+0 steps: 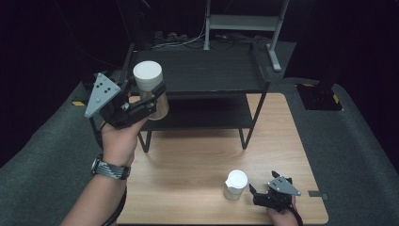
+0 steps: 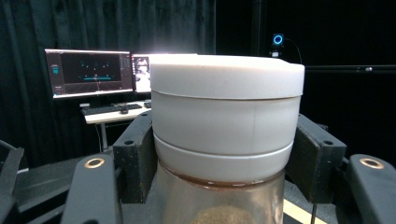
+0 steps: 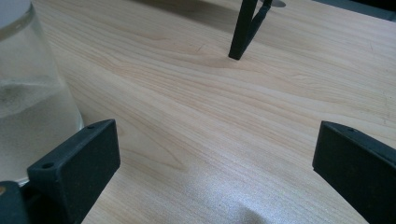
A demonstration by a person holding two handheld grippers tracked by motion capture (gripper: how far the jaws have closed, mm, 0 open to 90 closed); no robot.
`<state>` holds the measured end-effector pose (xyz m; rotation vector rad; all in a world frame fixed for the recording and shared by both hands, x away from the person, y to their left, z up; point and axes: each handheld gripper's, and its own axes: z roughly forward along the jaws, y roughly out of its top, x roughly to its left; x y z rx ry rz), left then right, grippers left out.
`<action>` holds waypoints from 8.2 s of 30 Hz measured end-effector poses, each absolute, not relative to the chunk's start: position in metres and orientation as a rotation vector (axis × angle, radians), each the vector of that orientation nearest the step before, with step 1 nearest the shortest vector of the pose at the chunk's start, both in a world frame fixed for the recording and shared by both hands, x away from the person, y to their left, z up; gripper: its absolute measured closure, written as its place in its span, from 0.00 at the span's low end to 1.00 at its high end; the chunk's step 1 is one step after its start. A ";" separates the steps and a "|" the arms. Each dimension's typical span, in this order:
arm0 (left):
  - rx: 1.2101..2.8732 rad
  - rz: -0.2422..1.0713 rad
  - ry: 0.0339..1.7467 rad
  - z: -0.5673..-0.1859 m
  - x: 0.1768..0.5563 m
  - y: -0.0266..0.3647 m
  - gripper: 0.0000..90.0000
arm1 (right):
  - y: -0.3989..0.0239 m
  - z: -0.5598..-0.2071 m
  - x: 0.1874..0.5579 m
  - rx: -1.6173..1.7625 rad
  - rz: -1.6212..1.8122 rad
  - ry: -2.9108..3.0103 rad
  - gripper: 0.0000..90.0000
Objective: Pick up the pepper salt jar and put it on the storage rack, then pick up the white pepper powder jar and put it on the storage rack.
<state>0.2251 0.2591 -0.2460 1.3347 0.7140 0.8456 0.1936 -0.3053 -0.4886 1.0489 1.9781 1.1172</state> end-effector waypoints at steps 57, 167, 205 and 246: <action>1.300 0.883 0.797 -0.235 0.322 0.205 0.38 | -0.312 -0.490 0.194 1.055 1.157 1.977 0.00; 1.515 0.835 0.787 -0.374 0.192 0.246 0.00 | -0.308 -0.489 0.194 1.041 1.133 1.986 0.00; 1.717 0.706 0.969 -0.493 0.175 0.256 0.00 | -0.299 -0.489 0.191 1.037 1.087 1.965 0.00; 1.940 0.800 0.934 -0.486 0.177 0.229 0.01 | -0.311 -0.493 0.189 1.056 1.176 1.932 0.00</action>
